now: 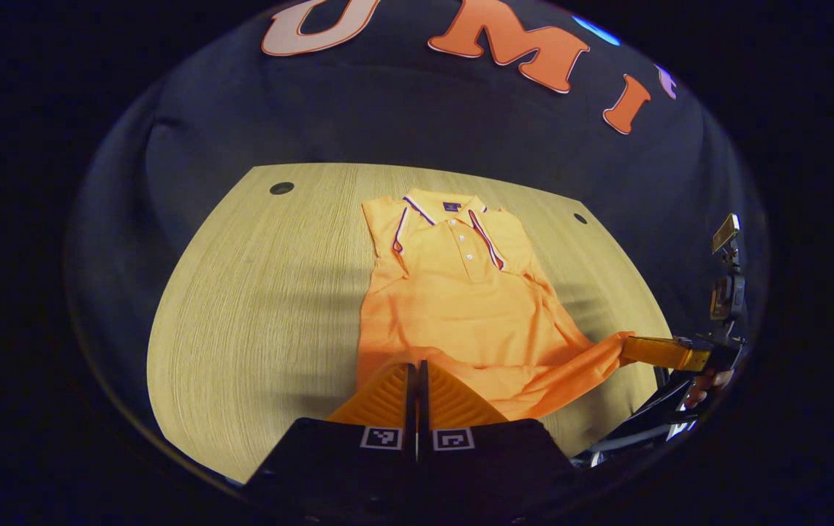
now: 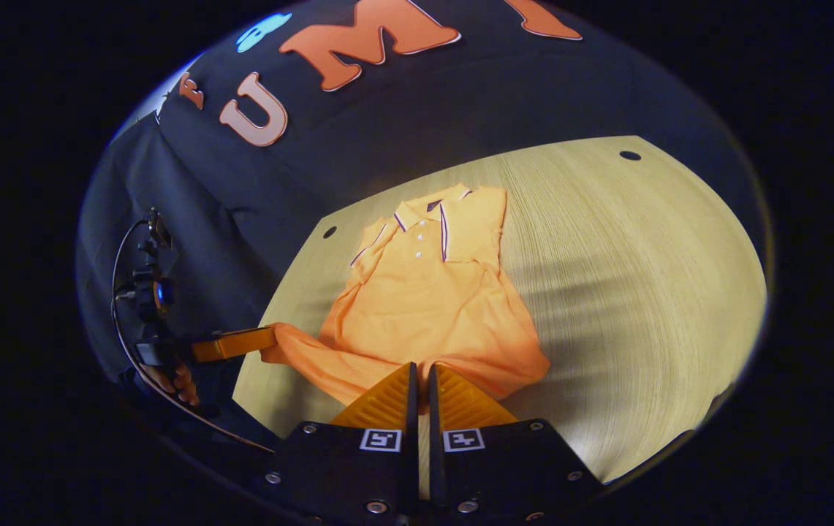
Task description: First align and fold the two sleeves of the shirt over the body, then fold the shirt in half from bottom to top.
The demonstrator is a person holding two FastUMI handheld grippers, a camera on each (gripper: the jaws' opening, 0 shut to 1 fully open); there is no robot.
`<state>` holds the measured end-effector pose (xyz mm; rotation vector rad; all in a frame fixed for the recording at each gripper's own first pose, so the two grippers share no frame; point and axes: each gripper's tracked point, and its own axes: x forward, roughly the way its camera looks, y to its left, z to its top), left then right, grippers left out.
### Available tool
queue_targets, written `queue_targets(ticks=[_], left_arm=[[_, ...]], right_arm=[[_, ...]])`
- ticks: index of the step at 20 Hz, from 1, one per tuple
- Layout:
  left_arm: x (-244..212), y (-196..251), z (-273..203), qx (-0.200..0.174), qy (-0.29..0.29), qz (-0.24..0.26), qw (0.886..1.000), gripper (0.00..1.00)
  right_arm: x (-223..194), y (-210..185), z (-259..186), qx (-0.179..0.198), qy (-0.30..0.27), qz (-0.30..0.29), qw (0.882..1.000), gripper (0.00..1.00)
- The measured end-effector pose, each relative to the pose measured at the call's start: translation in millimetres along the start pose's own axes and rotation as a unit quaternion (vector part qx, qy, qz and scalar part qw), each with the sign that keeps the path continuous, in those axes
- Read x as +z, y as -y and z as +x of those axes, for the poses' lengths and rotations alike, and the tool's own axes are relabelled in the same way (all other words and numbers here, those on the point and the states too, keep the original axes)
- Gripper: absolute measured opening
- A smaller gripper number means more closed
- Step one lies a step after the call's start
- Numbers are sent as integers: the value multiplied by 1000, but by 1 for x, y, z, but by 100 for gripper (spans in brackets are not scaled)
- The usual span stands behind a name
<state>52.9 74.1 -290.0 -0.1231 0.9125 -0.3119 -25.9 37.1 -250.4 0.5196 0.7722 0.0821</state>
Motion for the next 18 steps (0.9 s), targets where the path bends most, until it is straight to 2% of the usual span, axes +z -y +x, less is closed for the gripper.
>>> queue_targets(ticks=[8, 18], left_arm=[[97, -6, 27, -10, 58, 19, 998, 1], [207, -31, 97, -14, 92, 43, 995, 1]], right_arm=[[90, 14, 30, -26, 44, -20, 999, 6], [192, 28, 89, -69, 75, -53, 993, 7]])
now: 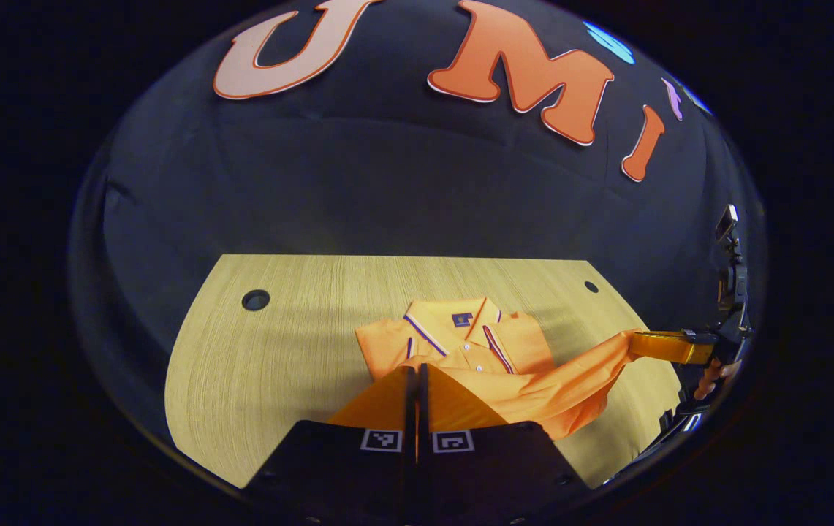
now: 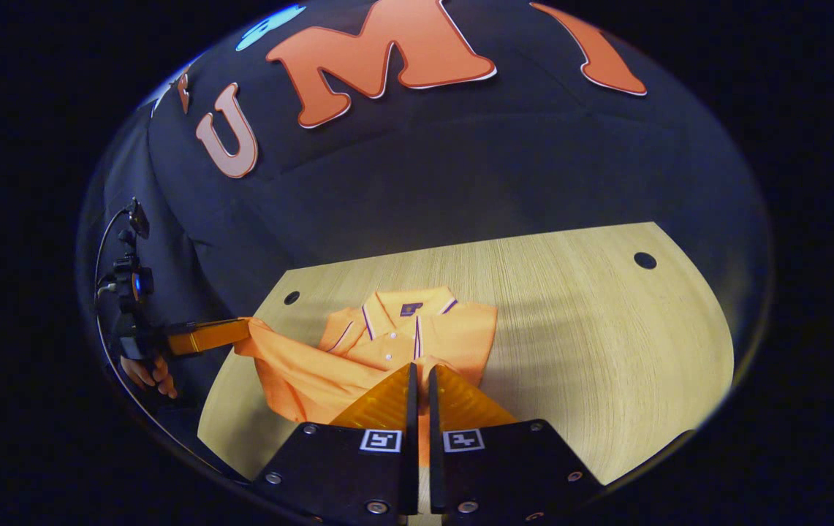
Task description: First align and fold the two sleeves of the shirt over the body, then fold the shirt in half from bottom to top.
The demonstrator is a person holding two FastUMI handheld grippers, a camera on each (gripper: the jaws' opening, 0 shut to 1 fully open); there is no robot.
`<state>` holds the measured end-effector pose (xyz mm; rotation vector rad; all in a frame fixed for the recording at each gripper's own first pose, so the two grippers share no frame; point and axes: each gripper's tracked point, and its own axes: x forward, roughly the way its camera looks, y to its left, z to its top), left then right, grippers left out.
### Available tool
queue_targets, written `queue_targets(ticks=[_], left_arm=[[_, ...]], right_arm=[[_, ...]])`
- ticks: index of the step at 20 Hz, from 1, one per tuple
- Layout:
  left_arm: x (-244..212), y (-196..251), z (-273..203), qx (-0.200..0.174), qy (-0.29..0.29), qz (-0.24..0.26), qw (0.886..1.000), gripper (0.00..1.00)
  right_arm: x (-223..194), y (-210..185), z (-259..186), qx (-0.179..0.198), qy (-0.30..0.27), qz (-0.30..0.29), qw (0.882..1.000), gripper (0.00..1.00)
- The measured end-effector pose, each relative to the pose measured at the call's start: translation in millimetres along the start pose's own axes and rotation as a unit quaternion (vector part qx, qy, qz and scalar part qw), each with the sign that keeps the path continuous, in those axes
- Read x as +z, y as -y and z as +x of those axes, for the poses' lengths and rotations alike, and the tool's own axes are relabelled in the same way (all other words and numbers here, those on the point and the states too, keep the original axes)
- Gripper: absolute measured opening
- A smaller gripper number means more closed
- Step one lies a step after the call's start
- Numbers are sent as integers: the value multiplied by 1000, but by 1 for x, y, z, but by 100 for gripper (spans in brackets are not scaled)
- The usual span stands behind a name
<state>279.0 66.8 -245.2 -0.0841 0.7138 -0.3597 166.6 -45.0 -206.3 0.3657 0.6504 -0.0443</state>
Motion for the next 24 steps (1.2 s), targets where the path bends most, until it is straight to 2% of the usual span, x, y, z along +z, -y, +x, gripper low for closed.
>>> queue_targets(ticks=[4, 8, 10, 13, 15, 16, 17, 19, 20, 21, 23, 24], left_arm=[[8, -19, 46, 3, -19, 20, 1000, 1], [12, -33, 86, 1, -35, 14, 999, 1], [13, -43, 110, 2, -43, 22, 999, 1], [17, -59, 143, 24, -58, 39, 997, 0], [24, -63, 150, 37, -51, 53, 997, 2], [30, -65, 146, 46, -46, 63, 996, 7], [36, -64, 145, 47, -38, 69, 996, 16], [49, -61, 134, 47, -16, 73, 996, 58], [58, -58, 126, 48, -8, 75, 996, 79], [61, -57, 124, 51, 0, 75, 996, 100], [74, -55, 105, 59, 21, 70, 996, 100], [81, -50, 94, 60, 33, 66, 995, 100]], right_arm=[[14, 9, 41, -14, -14, 14, 1000, 7], [27, 24, 80, -37, -26, 12, 999, 7], [39, 36, 99, -54, -30, 3, 998, 7], [45, 58, 124, -98, -42, -9, 994, 6], [51, 67, 136, -116, -42, 14, 992, 7], [51, 69, 138, -119, -42, 30, 992, 6], [55, 68, 136, -124, -37, 36, 991, 24], [64, 67, 128, -126, -17, 20, 992, 59], [69, 63, 121, -125, -6, 9, 992, 65], [76, 58, 112, -124, 7, -4, 992, 78], [86, 50, 95, -127, 33, -35, 991, 91], [90, 42, 88, -125, 45, -51, 990, 93]])
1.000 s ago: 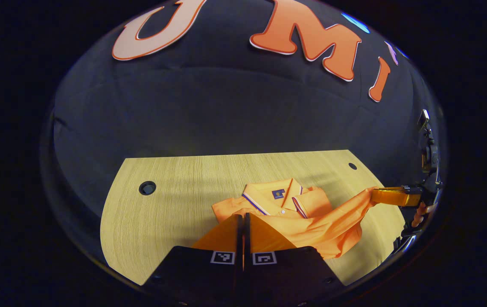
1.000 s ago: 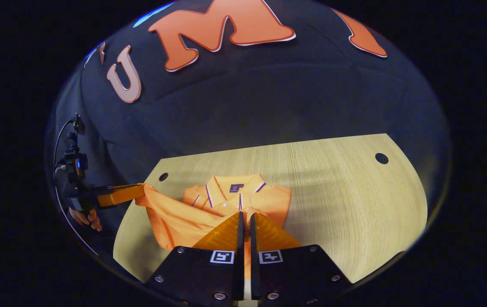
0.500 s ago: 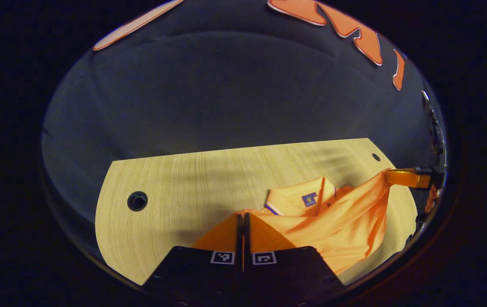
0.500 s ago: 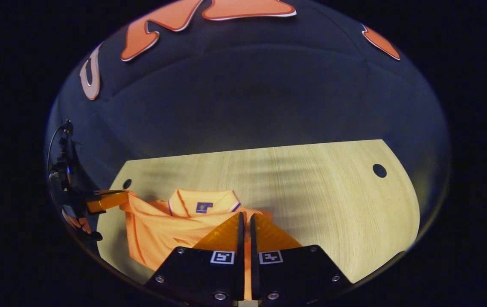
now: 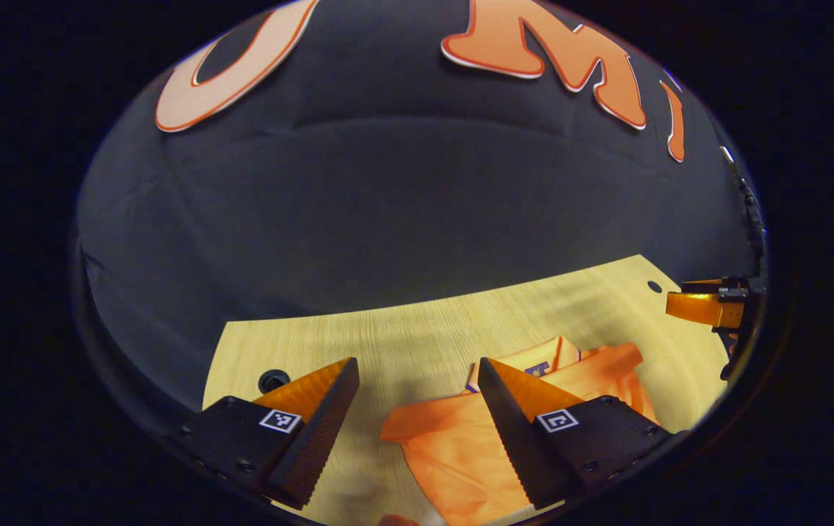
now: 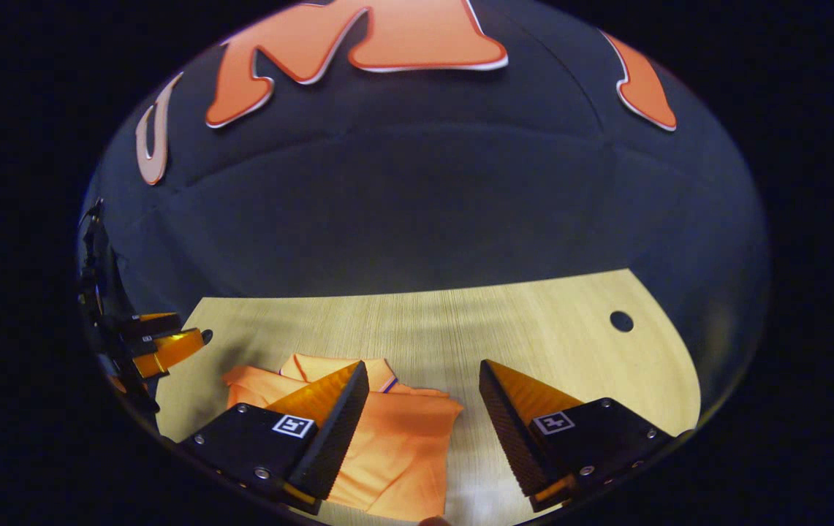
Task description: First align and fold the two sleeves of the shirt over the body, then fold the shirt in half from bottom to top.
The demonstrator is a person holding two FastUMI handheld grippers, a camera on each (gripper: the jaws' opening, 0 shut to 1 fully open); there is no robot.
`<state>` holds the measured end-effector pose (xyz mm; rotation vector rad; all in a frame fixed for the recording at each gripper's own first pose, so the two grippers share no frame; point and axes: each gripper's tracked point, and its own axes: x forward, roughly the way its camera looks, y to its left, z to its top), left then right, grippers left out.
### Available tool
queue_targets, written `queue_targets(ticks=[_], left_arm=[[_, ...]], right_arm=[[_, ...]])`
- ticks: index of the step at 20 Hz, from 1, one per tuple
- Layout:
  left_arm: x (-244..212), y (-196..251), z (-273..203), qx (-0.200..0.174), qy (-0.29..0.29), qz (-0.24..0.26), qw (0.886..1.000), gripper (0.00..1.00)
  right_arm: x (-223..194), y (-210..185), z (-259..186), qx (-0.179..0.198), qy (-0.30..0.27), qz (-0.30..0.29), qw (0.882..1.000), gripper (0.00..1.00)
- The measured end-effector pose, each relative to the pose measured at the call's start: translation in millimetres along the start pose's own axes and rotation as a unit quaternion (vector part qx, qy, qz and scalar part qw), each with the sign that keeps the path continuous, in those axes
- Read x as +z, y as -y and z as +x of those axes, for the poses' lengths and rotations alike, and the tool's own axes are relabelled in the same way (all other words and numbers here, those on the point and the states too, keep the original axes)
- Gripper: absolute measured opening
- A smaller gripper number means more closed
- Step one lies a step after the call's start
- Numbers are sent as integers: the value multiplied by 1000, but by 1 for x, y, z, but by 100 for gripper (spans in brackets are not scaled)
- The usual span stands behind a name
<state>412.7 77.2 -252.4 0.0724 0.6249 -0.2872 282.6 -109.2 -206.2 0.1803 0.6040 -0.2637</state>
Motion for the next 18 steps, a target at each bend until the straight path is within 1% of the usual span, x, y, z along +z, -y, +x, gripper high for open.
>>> queue_targets(ticks=[3, 5, 9, 14, 18], left_arm=[[16, 8, -38, 6, 25, 3, 1000, 100], [20, 24, -66, -2, 40, 7, 999, 100], [32, 46, -127, 4, 79, 8, 997, 100], [42, 67, -192, 11, 129, 3, 992, 100], [47, 81, -240, 24, 171, 2, 985, 100]], right_arm=[[12, -9, -35, 8, 32, -35, 999, 97], [16, -15, -56, 14, 49, -48, 998, 97], [20, -23, -99, 26, 80, -49, 995, 97], [23, -23, -149, 21, 125, -65, 990, 98], [24, -22, -186, 25, 156, -58, 986, 97]])
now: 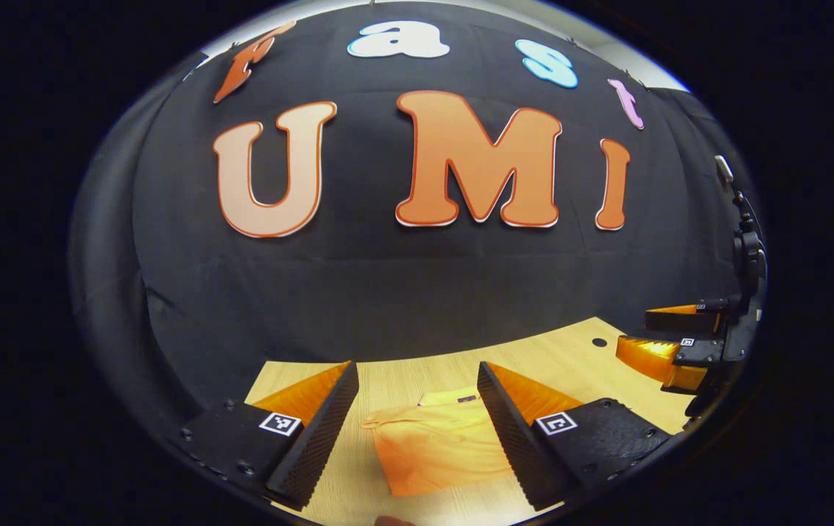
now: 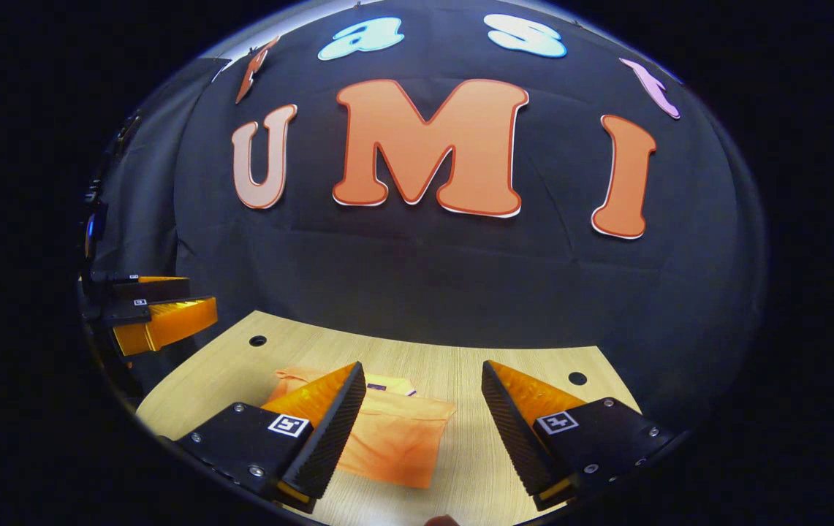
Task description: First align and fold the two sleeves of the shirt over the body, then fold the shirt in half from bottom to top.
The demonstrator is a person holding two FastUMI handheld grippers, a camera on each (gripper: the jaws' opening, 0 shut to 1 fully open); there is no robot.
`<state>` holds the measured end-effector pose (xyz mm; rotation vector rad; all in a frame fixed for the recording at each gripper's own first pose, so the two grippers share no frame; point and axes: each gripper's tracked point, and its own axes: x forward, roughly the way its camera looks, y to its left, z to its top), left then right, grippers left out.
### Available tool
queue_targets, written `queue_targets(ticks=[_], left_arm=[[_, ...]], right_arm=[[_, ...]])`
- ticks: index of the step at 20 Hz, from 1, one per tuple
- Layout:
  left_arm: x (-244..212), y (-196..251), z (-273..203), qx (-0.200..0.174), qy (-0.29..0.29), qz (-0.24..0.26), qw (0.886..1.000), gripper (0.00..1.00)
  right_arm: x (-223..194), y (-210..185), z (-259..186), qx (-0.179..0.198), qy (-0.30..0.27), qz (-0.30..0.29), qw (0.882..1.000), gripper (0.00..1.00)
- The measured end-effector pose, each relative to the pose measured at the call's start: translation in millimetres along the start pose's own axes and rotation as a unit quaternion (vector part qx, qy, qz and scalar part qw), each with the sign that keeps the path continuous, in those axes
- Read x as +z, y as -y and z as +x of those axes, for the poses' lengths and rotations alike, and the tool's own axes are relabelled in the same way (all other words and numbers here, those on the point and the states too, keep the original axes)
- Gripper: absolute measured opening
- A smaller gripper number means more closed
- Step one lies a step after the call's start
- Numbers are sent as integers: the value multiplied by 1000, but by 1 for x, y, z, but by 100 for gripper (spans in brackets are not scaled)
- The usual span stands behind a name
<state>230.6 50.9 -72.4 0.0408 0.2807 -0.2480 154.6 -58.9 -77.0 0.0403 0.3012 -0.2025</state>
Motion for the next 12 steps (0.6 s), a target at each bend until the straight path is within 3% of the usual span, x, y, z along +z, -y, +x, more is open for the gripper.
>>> queue_targets(ticks=[7, 12], left_arm=[[21, 24, -65, 22, 68, -13, 997, 100], [6, 41, -103, 29, 87, -10, 996, 100]], right_arm=[[26, -6, -66, -2, 80, -19, 997, 96], [18, -21, -99, 12, 93, -19, 995, 96]])
